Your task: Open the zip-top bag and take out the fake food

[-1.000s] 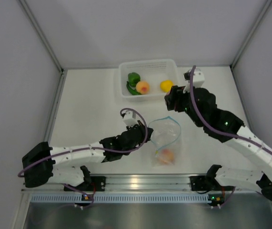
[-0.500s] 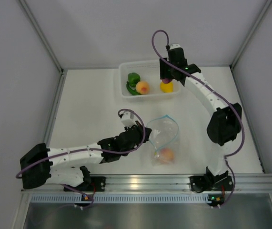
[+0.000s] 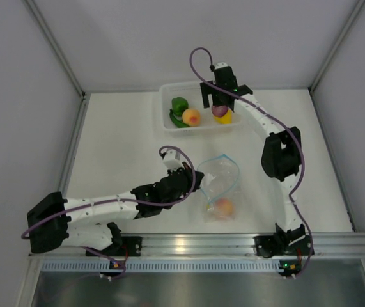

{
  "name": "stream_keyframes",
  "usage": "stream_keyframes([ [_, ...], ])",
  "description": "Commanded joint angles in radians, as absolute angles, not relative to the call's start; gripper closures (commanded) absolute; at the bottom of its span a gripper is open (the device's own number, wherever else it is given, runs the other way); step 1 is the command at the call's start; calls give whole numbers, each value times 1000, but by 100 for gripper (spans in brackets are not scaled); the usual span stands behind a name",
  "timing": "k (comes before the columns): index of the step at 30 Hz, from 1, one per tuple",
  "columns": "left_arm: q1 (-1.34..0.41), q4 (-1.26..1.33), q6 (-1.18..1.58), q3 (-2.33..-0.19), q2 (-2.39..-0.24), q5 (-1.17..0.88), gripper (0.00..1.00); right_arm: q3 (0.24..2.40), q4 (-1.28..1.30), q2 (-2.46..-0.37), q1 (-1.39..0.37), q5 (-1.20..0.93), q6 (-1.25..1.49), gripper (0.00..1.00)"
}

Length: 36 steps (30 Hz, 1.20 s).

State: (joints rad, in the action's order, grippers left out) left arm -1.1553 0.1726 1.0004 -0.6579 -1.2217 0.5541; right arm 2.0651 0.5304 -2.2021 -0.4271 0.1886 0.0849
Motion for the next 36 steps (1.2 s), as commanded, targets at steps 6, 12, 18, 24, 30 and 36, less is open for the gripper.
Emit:
stream_keyframes([
  [6,-1155,212,989,-641,-1184,554,100,2025,434,-2053,-430,207,78,1],
  [12,-1154,212,989,-658,-1189,548,100,1876,402,-1847,-428,114,101,0],
  [18,-1155,212,977,-673,-1181,558,100,1818,570,-1653,-433,-49,190,14],
  [24,-1155,212,976,-699,-1178,560,100,1536,583,-1348,-468,-107,255,24],
  [30,-1157,212,999,-732,-1200,561,100,1278,610,-1068,-521,-144,331,45],
  [36,-1160,212,1009,-793,-1241,560,100,1126,652,-887,-635,-80,422,57],
])
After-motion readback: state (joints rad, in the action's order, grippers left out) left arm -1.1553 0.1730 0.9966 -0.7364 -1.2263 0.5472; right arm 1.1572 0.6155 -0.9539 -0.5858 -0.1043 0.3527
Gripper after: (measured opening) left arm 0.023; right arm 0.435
